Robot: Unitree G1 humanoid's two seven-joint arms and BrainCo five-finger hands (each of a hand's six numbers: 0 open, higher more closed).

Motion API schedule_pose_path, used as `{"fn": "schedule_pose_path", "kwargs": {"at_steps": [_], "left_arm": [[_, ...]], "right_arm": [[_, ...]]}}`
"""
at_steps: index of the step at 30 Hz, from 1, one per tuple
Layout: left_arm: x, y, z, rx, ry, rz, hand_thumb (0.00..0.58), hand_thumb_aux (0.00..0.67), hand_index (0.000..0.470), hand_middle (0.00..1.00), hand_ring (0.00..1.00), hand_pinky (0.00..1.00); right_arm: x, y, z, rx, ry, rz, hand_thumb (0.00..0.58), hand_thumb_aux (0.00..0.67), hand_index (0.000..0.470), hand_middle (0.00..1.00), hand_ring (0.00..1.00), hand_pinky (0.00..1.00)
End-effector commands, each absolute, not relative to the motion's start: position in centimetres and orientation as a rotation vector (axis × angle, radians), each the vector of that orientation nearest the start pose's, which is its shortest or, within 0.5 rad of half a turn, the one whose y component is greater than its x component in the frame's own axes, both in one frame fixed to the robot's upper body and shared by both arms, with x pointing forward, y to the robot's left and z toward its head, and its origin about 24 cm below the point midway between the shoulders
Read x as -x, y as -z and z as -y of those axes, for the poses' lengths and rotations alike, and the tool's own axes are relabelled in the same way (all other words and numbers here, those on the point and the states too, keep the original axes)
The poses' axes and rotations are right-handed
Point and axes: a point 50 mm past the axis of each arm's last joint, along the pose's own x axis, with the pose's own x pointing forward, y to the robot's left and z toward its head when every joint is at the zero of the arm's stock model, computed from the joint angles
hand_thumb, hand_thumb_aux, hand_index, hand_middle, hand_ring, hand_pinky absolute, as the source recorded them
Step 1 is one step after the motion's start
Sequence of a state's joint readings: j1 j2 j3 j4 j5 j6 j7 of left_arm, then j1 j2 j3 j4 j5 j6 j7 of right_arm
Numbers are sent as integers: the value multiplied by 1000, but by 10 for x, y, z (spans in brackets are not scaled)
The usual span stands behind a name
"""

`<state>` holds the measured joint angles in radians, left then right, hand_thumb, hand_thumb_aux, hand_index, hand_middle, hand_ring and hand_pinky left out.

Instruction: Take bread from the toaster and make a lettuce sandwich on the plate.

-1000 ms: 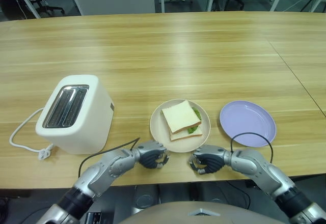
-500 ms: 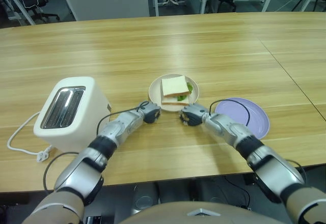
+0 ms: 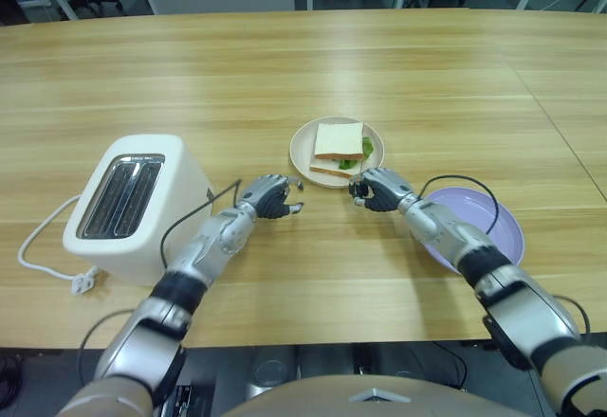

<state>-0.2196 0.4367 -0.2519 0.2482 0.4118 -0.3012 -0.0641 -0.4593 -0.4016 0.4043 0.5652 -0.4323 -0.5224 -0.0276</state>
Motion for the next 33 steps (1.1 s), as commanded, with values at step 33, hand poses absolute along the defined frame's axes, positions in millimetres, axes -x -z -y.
{"fn": "schedule_pose_path", "kwargs": {"at_steps": [33], "left_arm": [[-208,-102,-179,582,336,486,0,0,0,0,0,0]], "right_arm": [[-242,-107,179,-551,-375,504,0,0,0,0,0,0]]}}
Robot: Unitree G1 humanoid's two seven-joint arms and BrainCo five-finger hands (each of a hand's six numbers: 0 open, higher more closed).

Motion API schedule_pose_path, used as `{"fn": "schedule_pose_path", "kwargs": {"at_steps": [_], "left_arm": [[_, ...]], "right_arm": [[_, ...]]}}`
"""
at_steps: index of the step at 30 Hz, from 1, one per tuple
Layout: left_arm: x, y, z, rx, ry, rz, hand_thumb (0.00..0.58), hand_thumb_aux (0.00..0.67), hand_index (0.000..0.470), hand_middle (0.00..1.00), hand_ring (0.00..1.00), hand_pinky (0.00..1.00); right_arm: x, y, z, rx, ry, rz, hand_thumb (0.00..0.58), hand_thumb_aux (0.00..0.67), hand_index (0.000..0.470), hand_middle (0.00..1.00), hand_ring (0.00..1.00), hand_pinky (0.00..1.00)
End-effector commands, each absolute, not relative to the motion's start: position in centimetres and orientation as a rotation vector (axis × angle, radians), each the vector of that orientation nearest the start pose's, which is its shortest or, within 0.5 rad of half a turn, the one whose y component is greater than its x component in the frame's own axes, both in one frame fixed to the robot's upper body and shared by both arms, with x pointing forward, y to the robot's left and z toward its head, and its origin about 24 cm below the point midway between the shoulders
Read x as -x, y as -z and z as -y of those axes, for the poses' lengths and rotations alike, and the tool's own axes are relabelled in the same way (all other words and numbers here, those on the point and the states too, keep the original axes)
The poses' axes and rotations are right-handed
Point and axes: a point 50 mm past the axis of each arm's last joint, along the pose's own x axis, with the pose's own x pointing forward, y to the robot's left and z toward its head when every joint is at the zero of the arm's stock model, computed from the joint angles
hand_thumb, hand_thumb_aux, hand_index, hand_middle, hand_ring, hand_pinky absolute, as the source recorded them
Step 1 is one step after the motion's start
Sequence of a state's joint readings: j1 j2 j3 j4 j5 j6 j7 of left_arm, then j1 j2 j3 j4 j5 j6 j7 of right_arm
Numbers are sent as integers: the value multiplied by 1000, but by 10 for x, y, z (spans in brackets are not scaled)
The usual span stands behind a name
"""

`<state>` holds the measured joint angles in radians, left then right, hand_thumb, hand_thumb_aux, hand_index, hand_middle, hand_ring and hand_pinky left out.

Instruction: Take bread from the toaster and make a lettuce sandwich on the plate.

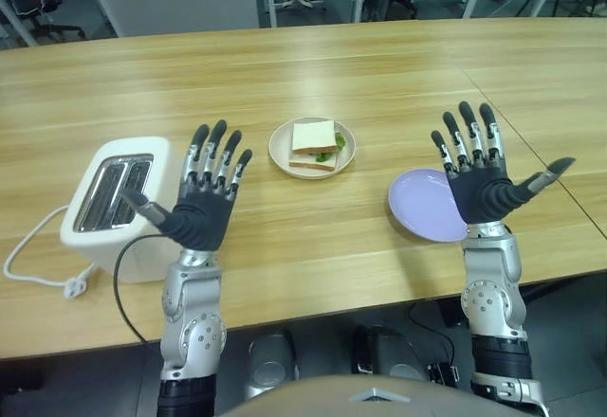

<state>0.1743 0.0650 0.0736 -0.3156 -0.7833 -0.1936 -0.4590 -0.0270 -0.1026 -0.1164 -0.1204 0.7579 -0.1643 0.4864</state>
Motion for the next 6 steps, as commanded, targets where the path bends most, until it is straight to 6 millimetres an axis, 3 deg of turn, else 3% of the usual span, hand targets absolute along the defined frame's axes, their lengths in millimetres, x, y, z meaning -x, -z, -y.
{"fn": "schedule_pose_path", "kwargs": {"at_steps": [1,6], "left_arm": [[-207,-102,-180,583,337,486,0,0,0,0,0,0],[-206,-104,-178,568,351,487,0,0,0,0,0,0]], "right_arm": [[-242,-107,179,-554,-382,508,0,0,0,0,0,0],[-236,-108,173,-503,-467,517,0,0,0,0,0,0]]}}
